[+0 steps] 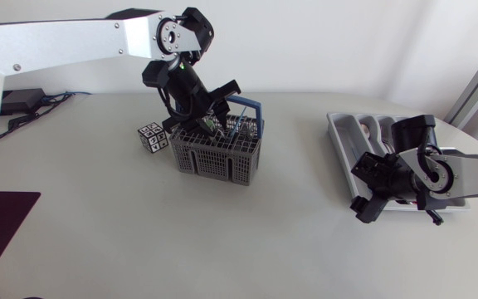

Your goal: Transfer all utensils from the basket to the drawer tray.

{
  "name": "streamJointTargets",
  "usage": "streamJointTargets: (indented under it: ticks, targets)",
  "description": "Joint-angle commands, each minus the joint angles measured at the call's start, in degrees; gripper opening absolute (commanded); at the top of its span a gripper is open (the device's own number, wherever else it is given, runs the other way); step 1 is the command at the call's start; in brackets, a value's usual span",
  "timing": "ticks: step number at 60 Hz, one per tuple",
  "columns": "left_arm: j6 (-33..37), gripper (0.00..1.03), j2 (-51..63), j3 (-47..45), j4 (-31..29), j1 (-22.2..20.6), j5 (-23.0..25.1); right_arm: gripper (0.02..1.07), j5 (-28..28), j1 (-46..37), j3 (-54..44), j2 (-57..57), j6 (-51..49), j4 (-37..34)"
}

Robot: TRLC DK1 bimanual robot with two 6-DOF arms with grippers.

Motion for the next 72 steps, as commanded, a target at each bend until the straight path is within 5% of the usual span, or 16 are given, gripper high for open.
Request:
streamJointTargets:
  ticks: [1,49,72]
  targets:
    - [-2.50,0.33,2.51,2.67,-0.71,0.35,-0.21,1.00,-0.01,0.35,-1.35,0.87,0.58,0.64]
    - [-4.26,0.04,4.10,3.64,-0.71,1.94,1.37,1.00,-0.01,0.70,-2.05,1.84,0.41,2.05]
    - [-3.38,0.04,1.02,1.62,-0.53,2.46,3.22,1.00,-0.01,1.05,-1.88,1.84,0.41,2.22]
